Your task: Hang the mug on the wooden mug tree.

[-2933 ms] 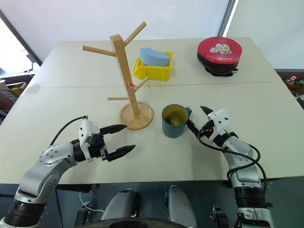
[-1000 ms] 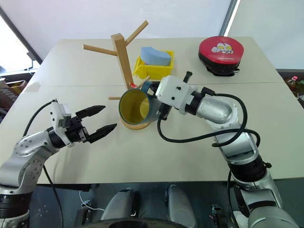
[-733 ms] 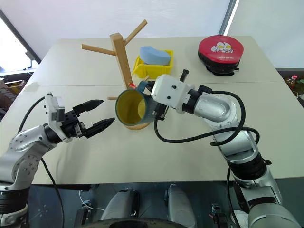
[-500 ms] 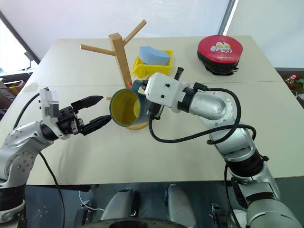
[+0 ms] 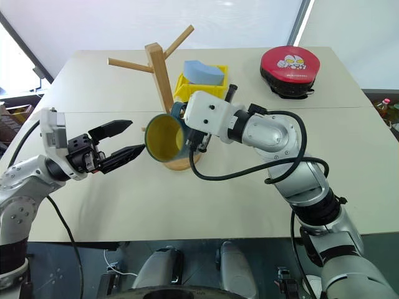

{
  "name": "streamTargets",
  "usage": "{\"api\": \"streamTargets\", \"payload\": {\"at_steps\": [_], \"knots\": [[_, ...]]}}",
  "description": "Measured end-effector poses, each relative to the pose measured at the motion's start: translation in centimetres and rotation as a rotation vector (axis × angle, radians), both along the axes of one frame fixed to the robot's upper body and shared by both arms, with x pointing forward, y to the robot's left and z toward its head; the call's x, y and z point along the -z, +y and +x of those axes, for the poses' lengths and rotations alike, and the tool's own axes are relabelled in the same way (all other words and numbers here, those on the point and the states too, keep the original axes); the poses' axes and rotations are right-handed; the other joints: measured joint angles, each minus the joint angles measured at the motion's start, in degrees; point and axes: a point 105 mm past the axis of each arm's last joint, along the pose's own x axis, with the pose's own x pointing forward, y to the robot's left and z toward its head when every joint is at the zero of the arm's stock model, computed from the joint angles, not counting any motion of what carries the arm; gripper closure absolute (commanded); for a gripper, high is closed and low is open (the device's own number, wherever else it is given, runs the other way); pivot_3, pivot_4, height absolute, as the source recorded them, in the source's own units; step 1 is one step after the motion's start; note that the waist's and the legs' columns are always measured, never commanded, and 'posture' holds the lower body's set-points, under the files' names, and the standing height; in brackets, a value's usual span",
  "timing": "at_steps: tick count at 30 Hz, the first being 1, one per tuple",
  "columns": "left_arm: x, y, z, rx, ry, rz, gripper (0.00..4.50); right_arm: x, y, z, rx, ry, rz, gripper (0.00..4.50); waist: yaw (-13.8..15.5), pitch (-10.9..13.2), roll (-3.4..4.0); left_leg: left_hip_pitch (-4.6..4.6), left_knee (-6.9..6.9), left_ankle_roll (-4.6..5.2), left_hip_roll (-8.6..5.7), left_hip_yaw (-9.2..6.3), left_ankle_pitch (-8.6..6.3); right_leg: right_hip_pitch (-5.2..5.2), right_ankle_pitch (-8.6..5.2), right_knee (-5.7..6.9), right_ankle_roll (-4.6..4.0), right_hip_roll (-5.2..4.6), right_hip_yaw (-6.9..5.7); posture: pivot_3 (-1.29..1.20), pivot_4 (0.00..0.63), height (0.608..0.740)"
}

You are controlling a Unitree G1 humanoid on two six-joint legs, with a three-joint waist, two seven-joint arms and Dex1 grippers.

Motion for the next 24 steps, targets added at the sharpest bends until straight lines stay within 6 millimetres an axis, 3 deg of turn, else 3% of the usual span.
{"api": "streamTargets", "payload": {"at_steps": [11, 14, 18, 24], "knots": [[-0.70, -0.27, -0.11, 0.007, -0.022, -0.014, 0.00, 0.92, 0.34, 0.63, 0.028, 0.035, -0.022, 4.39, 0.0, 0.0, 0.00, -0.02, 0.01, 0.00, -0.02, 0.00, 0.00, -0.01, 0.00, 0.00, 0.00, 0.00, -0.01, 0.00, 0.150, 0.740], [-0.70, -0.27, -0.11, 0.007, -0.022, -0.014, 0.00, 0.98, 0.38, 0.72, 0.032, 0.040, -0.019, 3.58, 0.0, 0.0, 0.00, -0.03, 0.02, 0.00, -0.02, 0.00, 0.00, -0.01, 0.00, 0.00, 0.00, 0.00, -0.01, 0.00, 0.150, 0.740], [-0.70, -0.29, -0.10, 0.007, -0.022, -0.015, 0.00, 0.61, 0.45, 0.78, 0.036, 0.017, -0.018, 1.55, 0.0, 0.0, 0.00, -0.03, 0.02, -0.01, -0.02, 0.00, 0.00, -0.02, 0.01, 0.00, 0.01, 0.00, -0.01, 0.00, 0.150, 0.740], [-1.17, -0.48, -0.02, 0.015, -0.040, -0.015, 0.00, 0.23, 0.45, 0.70, 0.029, -0.006, -0.032, 1.55, 0.0, 0.0, 0.00, -0.03, 0.02, -0.01, -0.02, 0.00, 0.01, -0.02, 0.01, 0.01, 0.01, 0.01, -0.02, 0.00, 0.150, 0.740]]}}
